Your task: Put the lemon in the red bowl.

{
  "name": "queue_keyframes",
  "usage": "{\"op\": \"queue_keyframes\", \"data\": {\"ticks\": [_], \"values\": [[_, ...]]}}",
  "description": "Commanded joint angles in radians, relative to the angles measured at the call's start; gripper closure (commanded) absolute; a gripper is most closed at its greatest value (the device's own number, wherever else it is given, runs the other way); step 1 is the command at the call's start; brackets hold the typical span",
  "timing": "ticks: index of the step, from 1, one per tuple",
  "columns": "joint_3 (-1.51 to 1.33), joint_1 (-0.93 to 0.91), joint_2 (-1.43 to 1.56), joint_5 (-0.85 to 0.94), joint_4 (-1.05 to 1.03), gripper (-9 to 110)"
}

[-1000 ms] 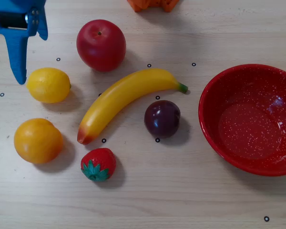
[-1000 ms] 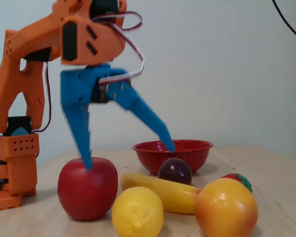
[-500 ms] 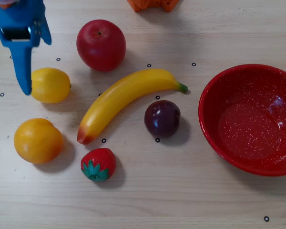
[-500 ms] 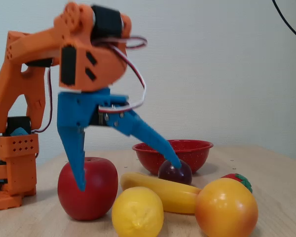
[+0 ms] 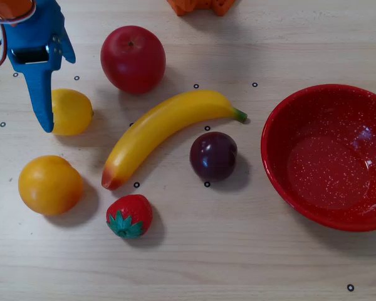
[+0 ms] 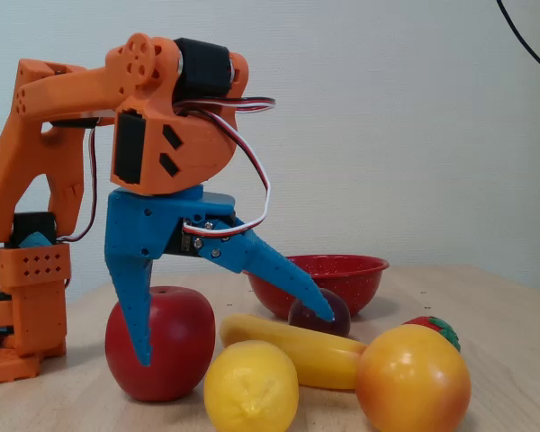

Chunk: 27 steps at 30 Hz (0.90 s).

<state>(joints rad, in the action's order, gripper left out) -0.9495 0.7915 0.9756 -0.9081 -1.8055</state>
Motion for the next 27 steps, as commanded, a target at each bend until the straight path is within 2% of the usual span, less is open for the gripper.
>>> {"op": "queue_keyframes", "data": {"ticks": [1,27], "values": [[0.044,0.031,0.028,-0.041,-0.055,39],[0.176,-0.005,-0.135,-0.051,0.112,39]]}}
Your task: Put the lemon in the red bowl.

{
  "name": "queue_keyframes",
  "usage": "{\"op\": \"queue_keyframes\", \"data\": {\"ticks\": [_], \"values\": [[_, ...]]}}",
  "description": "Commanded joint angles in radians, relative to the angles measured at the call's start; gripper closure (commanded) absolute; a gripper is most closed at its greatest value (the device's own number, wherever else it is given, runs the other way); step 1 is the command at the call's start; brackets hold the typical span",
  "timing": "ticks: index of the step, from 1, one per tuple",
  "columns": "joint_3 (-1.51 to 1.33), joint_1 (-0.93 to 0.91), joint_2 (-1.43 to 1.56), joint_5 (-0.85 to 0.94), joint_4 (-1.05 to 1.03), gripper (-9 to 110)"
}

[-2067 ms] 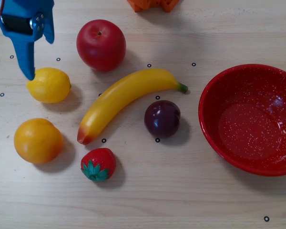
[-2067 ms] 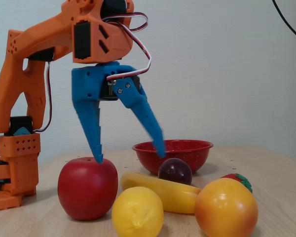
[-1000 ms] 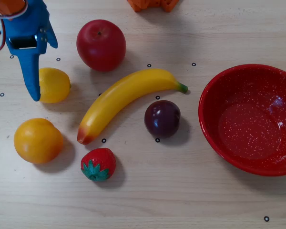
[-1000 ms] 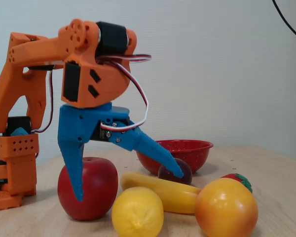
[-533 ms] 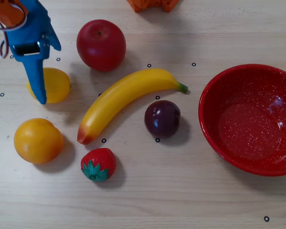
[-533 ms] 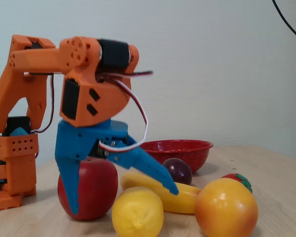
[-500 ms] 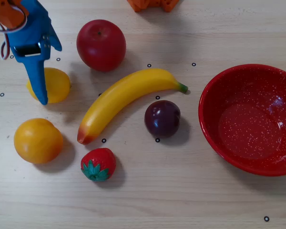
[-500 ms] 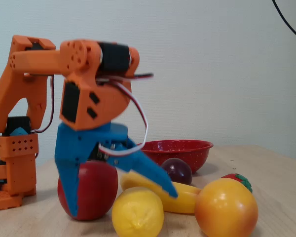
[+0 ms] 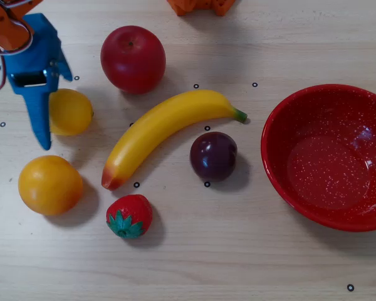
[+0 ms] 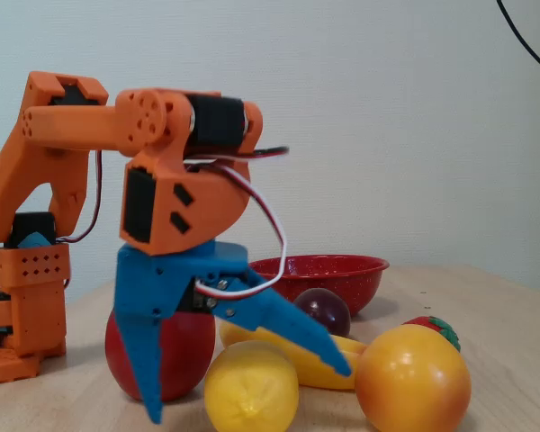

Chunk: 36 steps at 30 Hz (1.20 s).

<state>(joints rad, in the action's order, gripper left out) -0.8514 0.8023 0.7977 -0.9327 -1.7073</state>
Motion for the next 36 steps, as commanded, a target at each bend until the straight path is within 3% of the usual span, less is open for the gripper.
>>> {"op": "queue_keyframes", "data": {"ticks": [1,36], "values": [[0.083,-0.017,0.038,-0.023,0.018,39],[0.150,-0.092,-0.032,0.031,0.037,40]]}}
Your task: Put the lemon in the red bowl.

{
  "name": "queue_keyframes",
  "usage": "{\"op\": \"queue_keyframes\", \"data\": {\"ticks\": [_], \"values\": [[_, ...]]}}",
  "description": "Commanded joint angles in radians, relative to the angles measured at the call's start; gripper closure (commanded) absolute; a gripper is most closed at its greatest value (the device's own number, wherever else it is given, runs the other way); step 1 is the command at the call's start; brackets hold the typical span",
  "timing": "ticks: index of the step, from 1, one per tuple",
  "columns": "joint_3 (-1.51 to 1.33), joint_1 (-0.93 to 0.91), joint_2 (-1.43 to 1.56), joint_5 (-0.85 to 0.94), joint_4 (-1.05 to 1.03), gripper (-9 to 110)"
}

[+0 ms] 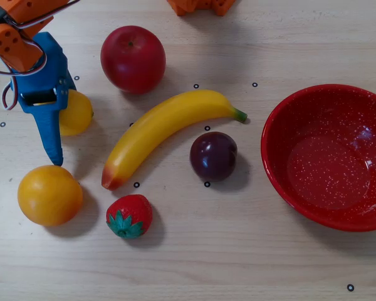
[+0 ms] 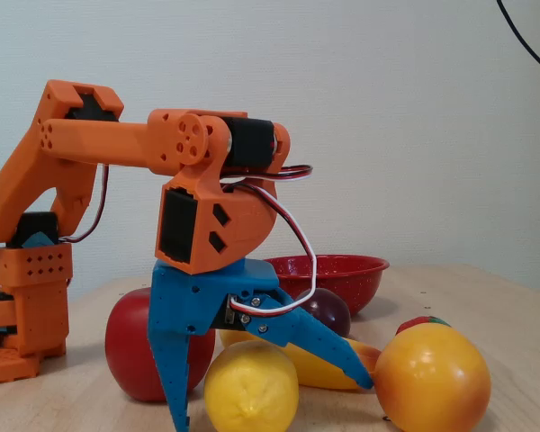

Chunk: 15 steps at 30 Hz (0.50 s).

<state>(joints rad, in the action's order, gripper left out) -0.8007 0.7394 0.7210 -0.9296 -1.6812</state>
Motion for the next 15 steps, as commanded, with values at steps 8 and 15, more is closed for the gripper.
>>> {"op": "queue_keyframes", "data": {"ticks": [8,15], "values": [[0.104,-0.021,0.043,0.026,0.003,42],[0.104,-0.021,0.048,0.029,-0.002,45]]}}
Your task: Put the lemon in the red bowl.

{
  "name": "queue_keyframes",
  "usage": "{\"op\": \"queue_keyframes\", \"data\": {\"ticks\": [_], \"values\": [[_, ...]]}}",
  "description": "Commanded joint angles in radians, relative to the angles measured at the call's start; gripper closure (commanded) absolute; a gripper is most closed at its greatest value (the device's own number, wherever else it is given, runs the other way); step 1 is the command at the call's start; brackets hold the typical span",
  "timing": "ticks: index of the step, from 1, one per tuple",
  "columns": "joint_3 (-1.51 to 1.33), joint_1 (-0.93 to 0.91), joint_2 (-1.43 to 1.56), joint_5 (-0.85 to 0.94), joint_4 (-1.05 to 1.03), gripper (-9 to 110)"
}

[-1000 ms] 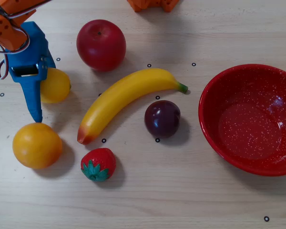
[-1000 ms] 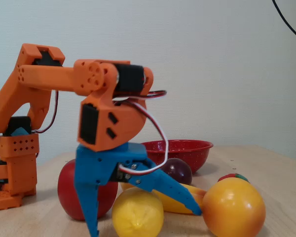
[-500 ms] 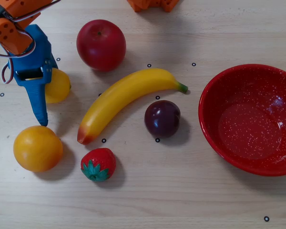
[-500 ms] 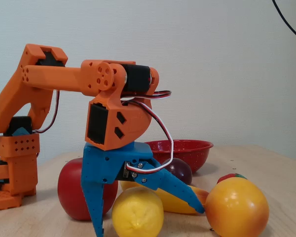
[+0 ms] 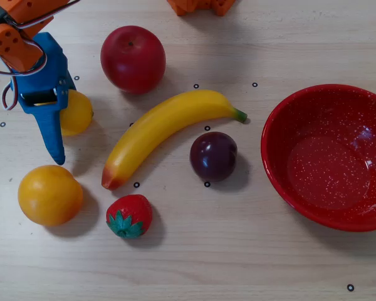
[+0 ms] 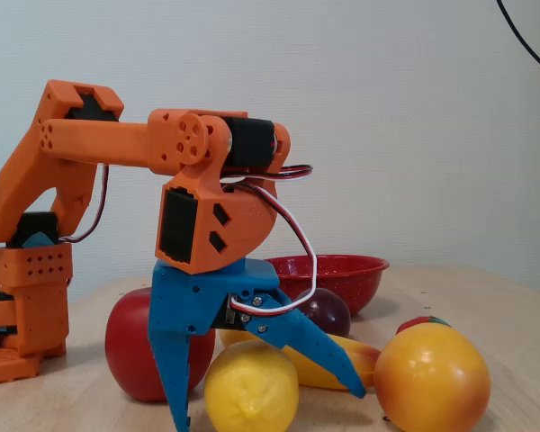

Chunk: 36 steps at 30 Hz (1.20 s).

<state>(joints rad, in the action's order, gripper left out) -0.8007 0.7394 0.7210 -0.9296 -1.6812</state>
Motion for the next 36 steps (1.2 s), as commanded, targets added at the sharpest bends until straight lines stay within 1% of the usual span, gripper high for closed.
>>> {"op": "queue_keyframes", "data": {"ticks": [1,7,13,17,28,36], "values": [[0.104,-0.021,0.048,0.031,-0.002,45],[0.104,-0.020,0.048,0.026,-0.002,48],[0.103,-0.020,0.048,0.028,0.000,54],[0.103,-0.021,0.048,0.031,-0.002,56],[0.104,-0.025,0.051,0.035,0.002,57],[0.106,-0.026,0.060,0.048,-0.005,64]]}}
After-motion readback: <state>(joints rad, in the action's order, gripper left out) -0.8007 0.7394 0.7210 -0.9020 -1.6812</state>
